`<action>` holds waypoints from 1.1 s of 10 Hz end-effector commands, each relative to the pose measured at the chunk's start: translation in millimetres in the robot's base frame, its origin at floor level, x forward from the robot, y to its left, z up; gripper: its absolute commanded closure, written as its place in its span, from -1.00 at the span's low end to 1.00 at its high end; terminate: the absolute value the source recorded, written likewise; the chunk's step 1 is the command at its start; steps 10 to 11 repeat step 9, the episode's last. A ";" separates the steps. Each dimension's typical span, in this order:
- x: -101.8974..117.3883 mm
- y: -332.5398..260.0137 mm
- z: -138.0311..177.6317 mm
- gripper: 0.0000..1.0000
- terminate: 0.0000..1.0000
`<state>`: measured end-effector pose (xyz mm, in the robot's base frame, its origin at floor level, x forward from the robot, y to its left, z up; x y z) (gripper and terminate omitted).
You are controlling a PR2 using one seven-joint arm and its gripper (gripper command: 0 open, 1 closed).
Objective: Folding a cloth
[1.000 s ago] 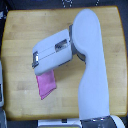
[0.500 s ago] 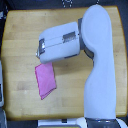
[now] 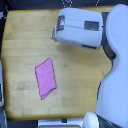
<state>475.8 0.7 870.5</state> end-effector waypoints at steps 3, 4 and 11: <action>48.4 -158.3 42.2 -1.00 -1.00; 52.4 -170.1 46.7 -1.00 -1.00; 47.1 -267.4 75.2 -1.00 1.00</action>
